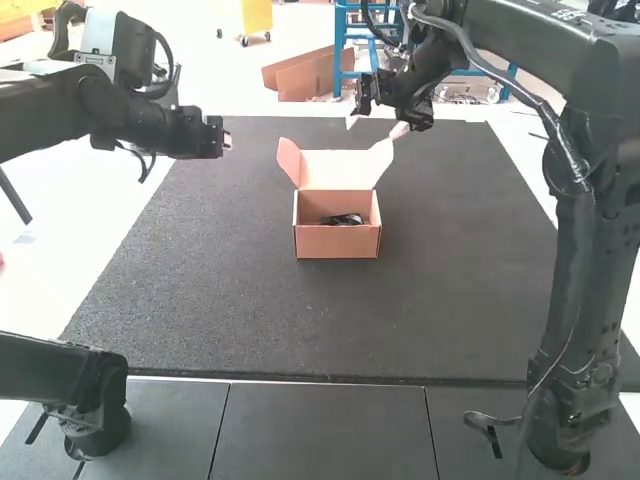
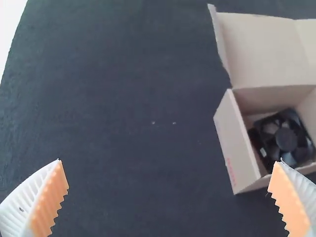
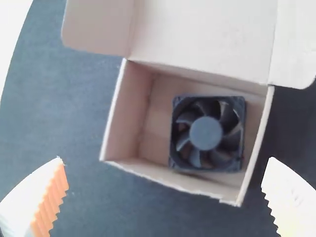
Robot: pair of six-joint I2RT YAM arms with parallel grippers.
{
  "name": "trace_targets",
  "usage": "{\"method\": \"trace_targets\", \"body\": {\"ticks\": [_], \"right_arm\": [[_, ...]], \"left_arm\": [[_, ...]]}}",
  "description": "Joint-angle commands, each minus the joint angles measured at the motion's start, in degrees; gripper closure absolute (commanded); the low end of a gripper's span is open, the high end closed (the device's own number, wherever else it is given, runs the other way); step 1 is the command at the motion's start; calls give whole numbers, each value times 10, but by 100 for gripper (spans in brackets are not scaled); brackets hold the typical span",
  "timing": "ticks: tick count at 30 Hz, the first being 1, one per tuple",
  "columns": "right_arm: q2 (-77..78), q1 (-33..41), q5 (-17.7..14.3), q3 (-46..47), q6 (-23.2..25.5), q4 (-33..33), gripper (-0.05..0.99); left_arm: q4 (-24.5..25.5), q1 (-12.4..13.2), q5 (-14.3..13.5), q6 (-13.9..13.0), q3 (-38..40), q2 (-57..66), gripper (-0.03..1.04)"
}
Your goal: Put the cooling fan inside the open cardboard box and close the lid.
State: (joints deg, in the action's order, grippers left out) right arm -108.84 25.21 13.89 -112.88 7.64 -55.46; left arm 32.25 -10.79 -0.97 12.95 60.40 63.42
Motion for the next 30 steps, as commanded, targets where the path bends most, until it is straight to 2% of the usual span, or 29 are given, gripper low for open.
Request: {"method": "trace_targets", "body": {"ticks": [1,2,7,12,18,22,30], "right_arm": [[24,-7,-65,47,-61,24,3],[37,-7,-83,70,-65,44,3],[99,-7,-131,200,-70,171,3],[127,-12,-133,282,-56,272,3],[124,-48,-129,318,-46,394,3],[98,-60,-127,308,-42,410,3],[49,-67,-102,257,-17,407,3]], "left_arm": [[-16,20,-19,4,29,14,5],[-23,23,-22,4,28,22,5],[-46,24,-31,4,29,64,5],[-73,24,-32,4,34,102,5],[-105,24,-36,4,47,154,5],[-120,21,-43,4,64,196,5],[-142,15,-52,5,110,274,5]]}}
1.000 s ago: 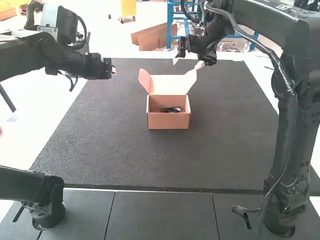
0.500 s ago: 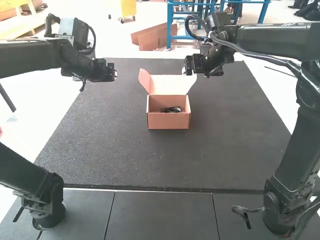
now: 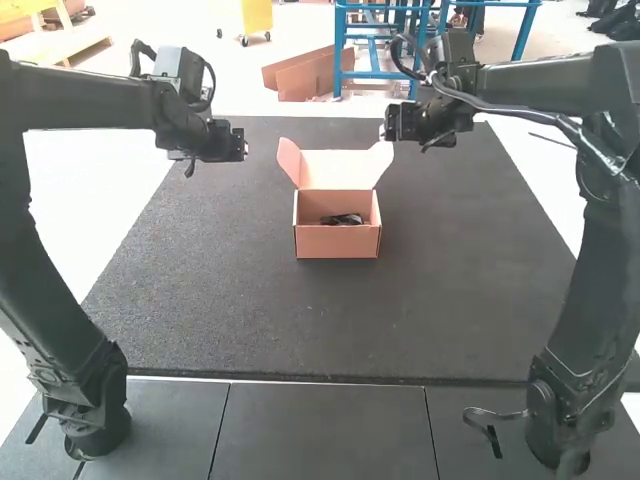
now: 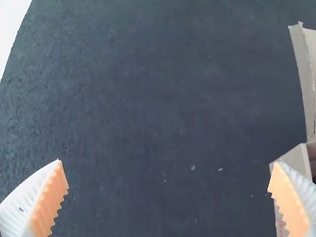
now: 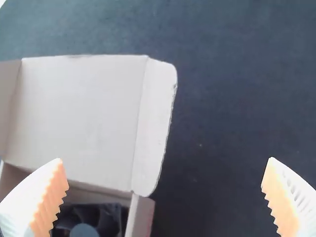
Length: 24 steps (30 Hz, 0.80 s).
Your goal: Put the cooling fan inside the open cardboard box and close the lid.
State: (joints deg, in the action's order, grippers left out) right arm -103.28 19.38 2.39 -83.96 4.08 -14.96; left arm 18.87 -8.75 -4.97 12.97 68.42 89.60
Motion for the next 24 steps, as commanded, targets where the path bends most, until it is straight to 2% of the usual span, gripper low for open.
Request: {"method": "trace_targets", "body": {"ticks": [1,9,17,24], "right_arm": [[-12,-9,16,-40,26,2,3],[-55,-11,35,-94,44,-11,3],[-75,-11,52,-125,47,-58,3],[-75,-29,65,-131,53,-81,3]], "left_arm": [[-10,-6,-13,5,35,21,5],[-24,-7,-14,5,80,86,5],[-23,-7,-14,4,122,136,5],[-22,-29,-8,-1,148,167,5]]}}
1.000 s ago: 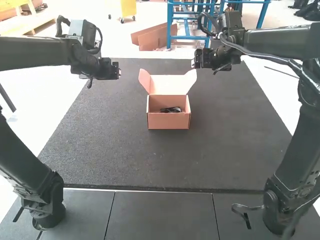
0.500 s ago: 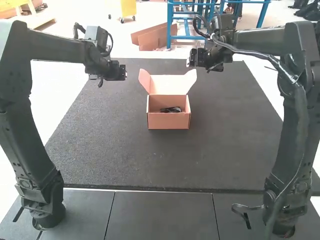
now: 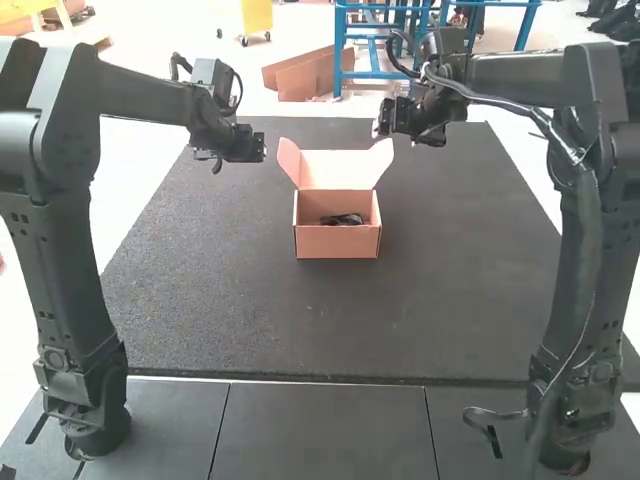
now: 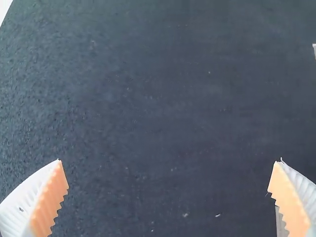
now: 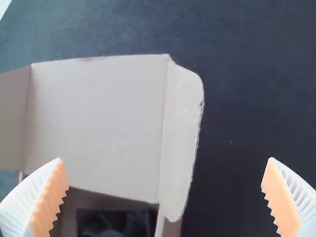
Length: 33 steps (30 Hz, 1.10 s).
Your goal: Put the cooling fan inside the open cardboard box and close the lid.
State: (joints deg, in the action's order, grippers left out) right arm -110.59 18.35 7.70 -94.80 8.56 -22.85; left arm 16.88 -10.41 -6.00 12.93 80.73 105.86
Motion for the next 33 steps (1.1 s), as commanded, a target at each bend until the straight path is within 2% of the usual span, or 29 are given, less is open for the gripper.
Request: {"method": "trace_targets", "body": {"ticks": [1,5,8,14,22,24,26,29,33], "right_arm": [[-2,-20,14,-23,8,-3,3],[-2,-22,21,-23,8,-11,4],[-6,-22,24,-24,8,-13,4],[-15,-22,35,-33,8,-20,10],[-43,-20,40,-65,8,-44,25],[-51,-21,40,-75,11,-48,31],[-57,-21,40,-82,11,-50,32],[-63,-21,40,-87,11,-50,38],[-74,-21,40,-93,13,-49,38]], "left_arm": [[-1,-17,5,-1,29,7,5],[1,-35,32,1,43,20,5],[3,-46,39,2,51,26,5],[7,-51,39,1,58,30,5],[9,-49,39,0,59,30,5],[10,-50,39,0,58,30,5],[10,-51,39,-1,59,30,5],[10,-51,40,-1,59,30,5],[10,-51,39,-2,59,30,5]]}}
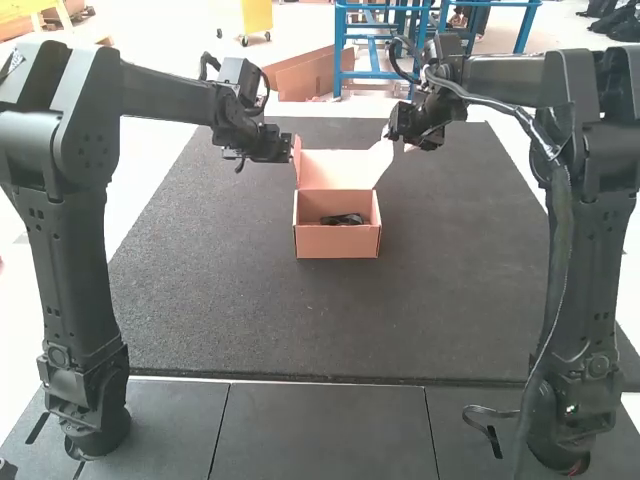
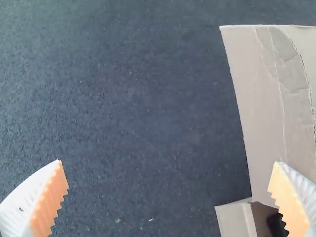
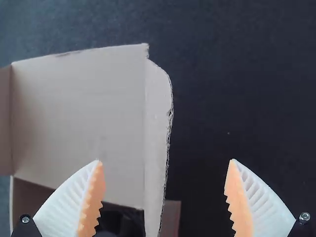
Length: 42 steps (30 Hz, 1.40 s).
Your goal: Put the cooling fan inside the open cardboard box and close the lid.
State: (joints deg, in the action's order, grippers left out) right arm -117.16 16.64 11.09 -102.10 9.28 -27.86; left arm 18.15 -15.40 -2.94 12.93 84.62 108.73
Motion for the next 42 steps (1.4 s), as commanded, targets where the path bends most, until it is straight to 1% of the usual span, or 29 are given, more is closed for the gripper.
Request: {"method": "trace_targets", "body": {"ticks": [1,3,12,14,17,19,21,23,26,27,32,34,37,39,42], "right_arm": [[-11,-4,6,-21,6,1,38],[-16,-3,6,-24,6,1,40],[-30,-1,14,-28,5,-2,41],[-31,-1,14,-28,4,-2,47],[-32,0,15,-28,4,-2,49],[-32,0,17,-28,3,-1,56],[-32,1,18,-28,4,-1,59],[-32,1,18,-28,4,-1,67],[-31,1,18,-28,5,-1,68],[-32,1,18,-28,6,-1,71],[-32,1,17,-32,7,-1,71],[-32,1,17,-35,8,-2,75],[-32,1,17,-39,8,-2,76],[-32,1,17,-40,8,-3,83],[-32,1,17,-40,9,-5,85]], "left_arm": [[-2,-1,8,-2,20,2,5],[-1,-1,9,-2,22,2,5],[0,-1,9,-2,25,2,5],[1,-2,9,-2,25,2,5],[3,-1,9,-2,25,2,5],[3,-1,9,-2,24,2,5],[4,-1,9,-2,25,2,5],[4,-1,9,-2,24,2,5],[4,-1,9,-2,25,2,5],[4,-2,9,-2,24,2,5],[4,-1,9,-2,23,2,5],[4,-1,9,-2,23,2,5],[4,-1,9,-2,23,2,5],[4,-2,9,-2,23,2,5],[4,-1,9,-2,25,3,5]]}}
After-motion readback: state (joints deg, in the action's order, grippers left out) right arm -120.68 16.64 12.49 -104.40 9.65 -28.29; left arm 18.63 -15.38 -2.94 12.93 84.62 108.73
